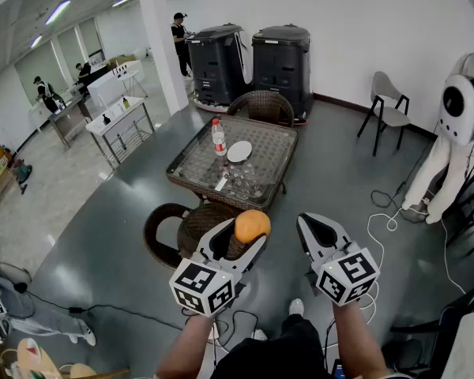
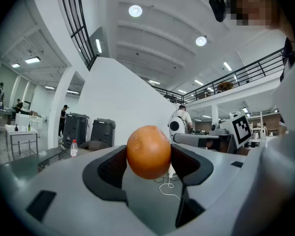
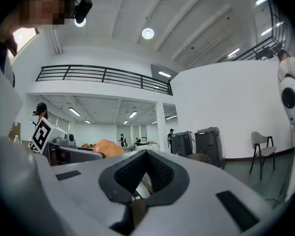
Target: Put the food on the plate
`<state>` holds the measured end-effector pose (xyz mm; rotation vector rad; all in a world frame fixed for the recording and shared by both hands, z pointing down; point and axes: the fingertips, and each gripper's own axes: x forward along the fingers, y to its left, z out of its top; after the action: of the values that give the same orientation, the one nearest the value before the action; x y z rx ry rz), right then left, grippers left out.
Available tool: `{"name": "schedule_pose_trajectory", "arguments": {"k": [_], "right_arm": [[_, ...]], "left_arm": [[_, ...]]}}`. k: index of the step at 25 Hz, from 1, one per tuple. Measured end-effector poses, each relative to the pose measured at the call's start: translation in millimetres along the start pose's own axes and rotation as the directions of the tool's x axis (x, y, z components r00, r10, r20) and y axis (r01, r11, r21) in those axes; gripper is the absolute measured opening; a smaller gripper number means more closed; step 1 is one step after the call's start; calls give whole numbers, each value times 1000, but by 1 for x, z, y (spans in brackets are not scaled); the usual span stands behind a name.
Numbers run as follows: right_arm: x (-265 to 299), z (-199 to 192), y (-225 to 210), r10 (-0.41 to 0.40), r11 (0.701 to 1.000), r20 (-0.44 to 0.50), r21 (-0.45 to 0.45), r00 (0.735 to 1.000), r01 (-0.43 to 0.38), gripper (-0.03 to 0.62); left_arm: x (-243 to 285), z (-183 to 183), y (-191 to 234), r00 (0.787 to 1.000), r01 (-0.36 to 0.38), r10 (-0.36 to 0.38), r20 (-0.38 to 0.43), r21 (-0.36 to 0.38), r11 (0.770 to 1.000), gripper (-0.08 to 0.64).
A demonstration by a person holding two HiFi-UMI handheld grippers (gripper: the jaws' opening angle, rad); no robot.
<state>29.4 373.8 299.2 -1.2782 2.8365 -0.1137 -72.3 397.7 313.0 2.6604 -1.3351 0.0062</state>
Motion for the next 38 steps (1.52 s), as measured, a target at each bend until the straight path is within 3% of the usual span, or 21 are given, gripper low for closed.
{"name": "schedule_pose_trajectory", "arguments": {"k": [21, 38], "right_arm": [[12, -1, -55, 23, 998, -1, 58, 1000, -23, 3], [37, 10, -206, 20, 997, 13, 71, 1000, -21, 3]], "left_arm": [[52, -4, 2, 999, -28, 28, -27, -11, 1000, 288], [204, 4, 1, 999, -20, 18, -36, -38, 999, 288]]}}
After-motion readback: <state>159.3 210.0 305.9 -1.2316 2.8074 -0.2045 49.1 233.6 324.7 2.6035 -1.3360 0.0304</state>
